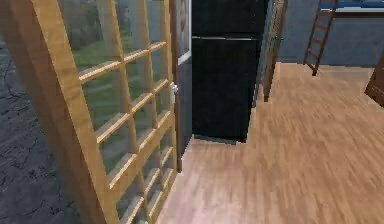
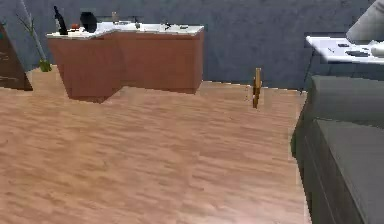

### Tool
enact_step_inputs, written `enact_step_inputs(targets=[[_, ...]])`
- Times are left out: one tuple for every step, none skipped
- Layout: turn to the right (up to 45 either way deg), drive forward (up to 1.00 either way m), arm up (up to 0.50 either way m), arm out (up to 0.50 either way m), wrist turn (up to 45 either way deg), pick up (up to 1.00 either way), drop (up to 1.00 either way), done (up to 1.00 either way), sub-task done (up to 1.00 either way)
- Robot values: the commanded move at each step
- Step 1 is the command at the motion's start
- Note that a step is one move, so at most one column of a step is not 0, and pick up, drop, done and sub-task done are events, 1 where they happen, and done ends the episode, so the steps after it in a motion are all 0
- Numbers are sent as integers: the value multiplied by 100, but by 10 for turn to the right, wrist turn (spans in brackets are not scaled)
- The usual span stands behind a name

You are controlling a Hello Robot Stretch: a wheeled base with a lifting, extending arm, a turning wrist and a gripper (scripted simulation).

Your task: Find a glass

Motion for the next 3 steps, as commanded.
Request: enact_step_inputs(targets=[[450, 0, 0, 0, 0, 0, 0, 0, 0], [450, 0, 0, 0, 0, 0, 0, 0, 0], [30, 0, 0, 0, 0, 0, 0, 0, 0]])
